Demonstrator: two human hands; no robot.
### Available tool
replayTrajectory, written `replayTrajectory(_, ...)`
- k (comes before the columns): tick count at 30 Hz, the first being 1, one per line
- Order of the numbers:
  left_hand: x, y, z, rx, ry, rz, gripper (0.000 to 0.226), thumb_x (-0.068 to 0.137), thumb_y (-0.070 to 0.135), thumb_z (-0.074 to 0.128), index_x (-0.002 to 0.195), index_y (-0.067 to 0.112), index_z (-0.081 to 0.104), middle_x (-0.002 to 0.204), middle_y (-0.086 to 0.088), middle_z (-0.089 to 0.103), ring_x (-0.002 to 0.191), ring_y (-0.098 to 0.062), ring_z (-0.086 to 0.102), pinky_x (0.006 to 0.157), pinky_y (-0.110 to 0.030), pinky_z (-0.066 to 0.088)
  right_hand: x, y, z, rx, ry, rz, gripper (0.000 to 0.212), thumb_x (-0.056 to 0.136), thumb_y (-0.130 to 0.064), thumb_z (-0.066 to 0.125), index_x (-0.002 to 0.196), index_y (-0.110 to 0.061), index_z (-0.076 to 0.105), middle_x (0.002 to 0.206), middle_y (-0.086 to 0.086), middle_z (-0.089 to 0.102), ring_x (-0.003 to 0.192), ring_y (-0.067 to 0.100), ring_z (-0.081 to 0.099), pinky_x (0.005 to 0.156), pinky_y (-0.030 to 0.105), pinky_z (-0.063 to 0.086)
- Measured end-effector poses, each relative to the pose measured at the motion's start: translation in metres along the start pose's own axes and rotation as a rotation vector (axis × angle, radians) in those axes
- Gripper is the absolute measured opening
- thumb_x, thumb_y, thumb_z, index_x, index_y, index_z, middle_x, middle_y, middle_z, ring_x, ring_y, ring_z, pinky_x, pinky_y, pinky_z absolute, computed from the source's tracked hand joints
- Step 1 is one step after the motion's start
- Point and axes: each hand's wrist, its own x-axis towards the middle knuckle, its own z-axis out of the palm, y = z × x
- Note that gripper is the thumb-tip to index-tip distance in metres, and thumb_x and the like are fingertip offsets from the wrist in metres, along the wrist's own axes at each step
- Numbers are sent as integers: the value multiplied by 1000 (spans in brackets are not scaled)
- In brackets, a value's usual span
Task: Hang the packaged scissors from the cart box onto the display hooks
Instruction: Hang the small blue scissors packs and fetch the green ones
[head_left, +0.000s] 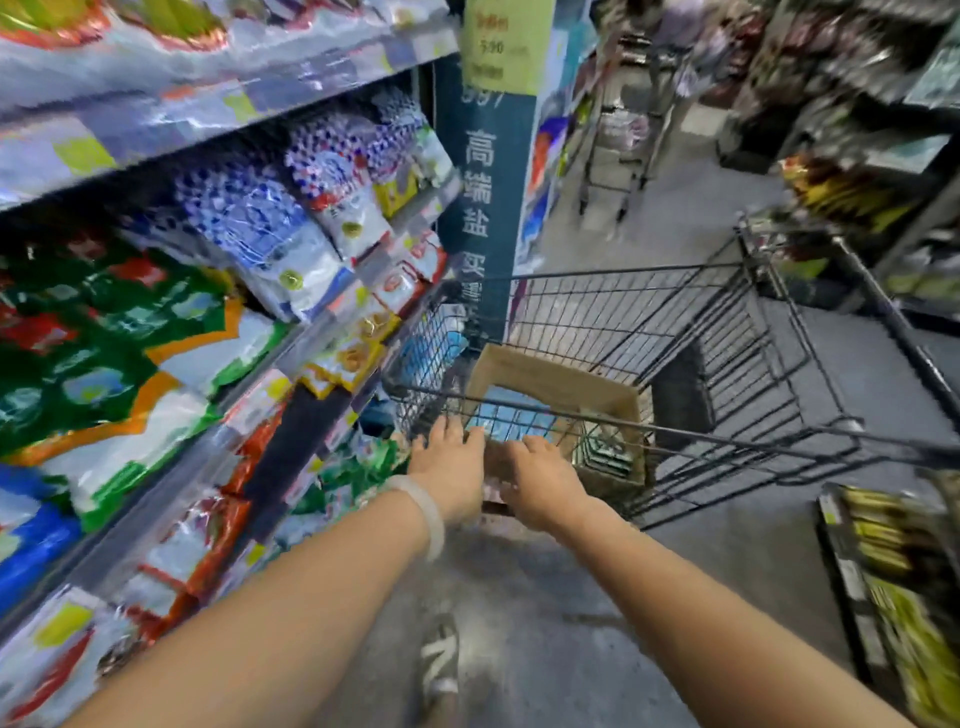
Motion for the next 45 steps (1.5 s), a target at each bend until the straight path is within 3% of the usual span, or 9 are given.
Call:
replayTrajectory(8,159,16,-50,26,-28,133,75,89,25,58,149,14,15,158,-15,5,147,-31,3,118,-46,17,130,66,-60,43,-4,162,60,89,-30,57,139,-6,32,144,16,35,135,31,31,111,36,26)
replayTrajectory(13,245,11,-67,14,-88,166,61,93,25,52,145,11,23,155,-15,14,145,-32,8,117,-47,20,202,109,-77,166,1,303,63,92,-32,54,142,-5,28,146,14,34,136,30,31,112,36,29)
replayTrajectory(19,306,1,-49,27,-245,124,55,91,31,52,139,11,33,146,-14,30,136,-33,28,108,-46,32,240,153,-41,280,-127,448,58,89,-33,56,138,-10,34,142,13,40,130,31,39,107,38,36)
replayTrajectory(29,402,2,32,-192,-491,-58,55,97,27,46,145,11,27,150,-13,33,137,-30,33,110,-36,33,338,207,64,474,-452,542,62,87,-28,60,139,-9,32,142,14,41,122,30,50,96,34,43)
replayTrajectory(34,448,2,82,-241,-543,-138,53,93,24,53,140,9,36,143,-14,42,132,-28,42,105,-32,37,382,228,132,684,-423,702,55,79,-27,70,125,-6,50,123,6,60,114,25,59,92,32,48)
replayTrajectory(36,462,1,103,-277,-535,-151,47,92,23,54,135,9,41,136,-14,49,125,-28,48,99,-32,38,397,230,151,762,-379,750,46,78,-19,72,116,-1,54,113,-2,57,111,21,58,93,30,47)
replayTrajectory(42,482,1,144,-293,-438,-268,40,89,27,57,126,13,47,129,-11,52,122,-30,47,100,-35,41,417,228,183,946,-211,1057,62,69,-25,82,118,2,54,121,17,61,111,32,60,92,37,47)
replayTrajectory(44,484,-2,151,-279,-447,-346,35,89,26,54,121,12,48,128,-11,50,121,-32,47,99,-37,41,416,230,189,1154,-235,1147,53,70,-20,82,112,3,59,115,17,64,91,29,64,80,34,55)
replayTrajectory(45,484,-3,153,-286,-469,-380,35,90,27,52,121,11,48,130,-12,47,123,-32,46,101,-38,41,415,229,186,1283,-252,1176,43,72,-13,79,107,5,61,109,17,65,76,27,63,64,28,57)
